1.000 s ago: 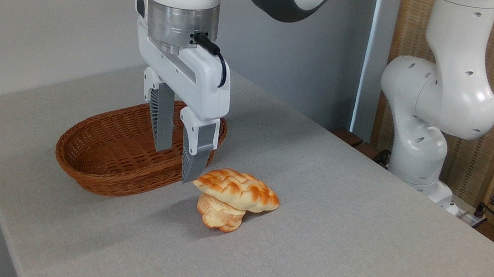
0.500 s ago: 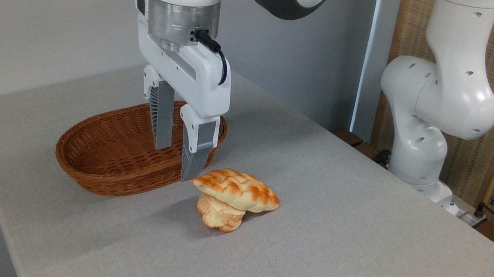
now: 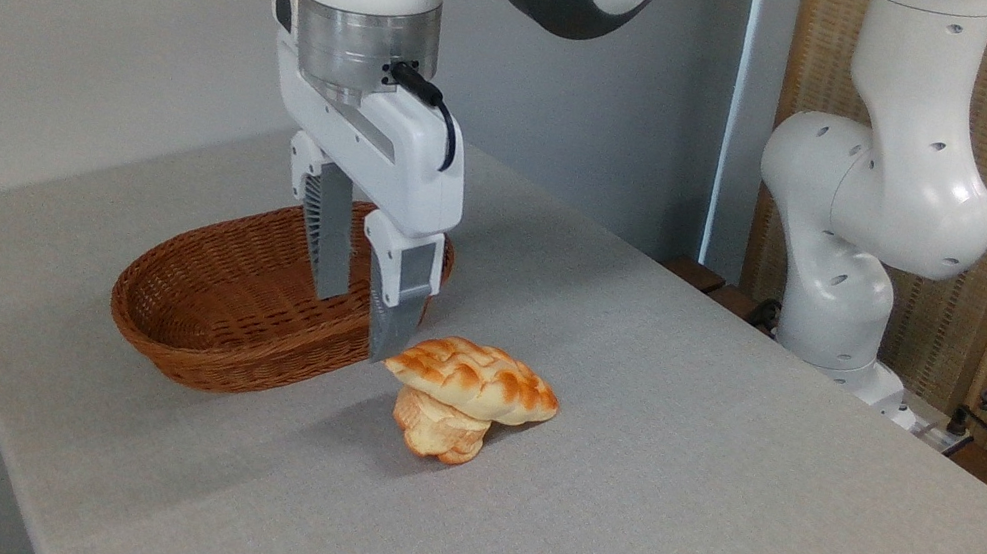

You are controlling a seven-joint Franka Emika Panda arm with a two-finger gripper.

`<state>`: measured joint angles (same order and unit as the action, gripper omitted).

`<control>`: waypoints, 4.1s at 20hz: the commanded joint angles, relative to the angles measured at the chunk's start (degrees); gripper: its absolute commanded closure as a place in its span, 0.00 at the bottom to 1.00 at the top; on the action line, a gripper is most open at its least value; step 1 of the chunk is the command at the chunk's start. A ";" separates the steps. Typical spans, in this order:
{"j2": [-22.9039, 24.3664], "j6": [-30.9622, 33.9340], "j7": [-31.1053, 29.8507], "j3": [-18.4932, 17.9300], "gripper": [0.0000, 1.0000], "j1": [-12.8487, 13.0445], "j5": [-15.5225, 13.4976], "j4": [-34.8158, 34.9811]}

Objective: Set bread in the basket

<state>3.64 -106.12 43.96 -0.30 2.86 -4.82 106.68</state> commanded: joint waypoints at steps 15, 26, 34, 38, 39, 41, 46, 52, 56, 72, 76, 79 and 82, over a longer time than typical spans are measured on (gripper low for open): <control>2.52 2.68 8.67 -0.23 0.00 0.48 -0.10 4.14; 4.36 2.67 22.64 -0.49 0.00 0.30 1.91 11.96; 4.19 2.76 24.50 -1.46 0.00 0.66 3.94 13.90; 3.66 2.68 24.42 -1.02 0.00 1.01 3.94 14.25; 3.49 2.67 24.42 -1.02 0.00 1.09 3.94 14.25; 3.13 2.67 24.42 -1.02 0.00 1.45 3.94 14.25; 3.13 2.32 24.50 -0.93 0.49 1.36 3.77 14.17; 3.13 2.32 24.42 -0.93 0.57 1.45 3.59 14.08; 3.13 2.23 24.50 -0.93 0.56 1.45 3.59 13.99; 3.66 8.81 24.07 -1.55 0.56 1.27 0.00 6.71; 3.75 10.93 22.84 -1.55 0.55 1.27 -3.17 4.15; 3.75 11.02 18.80 -1.46 0.55 1.36 -5.54 3.71; 3.66 11.02 14.15 -0.85 0.55 1.36 -9.14 2.48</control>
<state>7.26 -96.61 62.97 -1.26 4.02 -10.33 111.02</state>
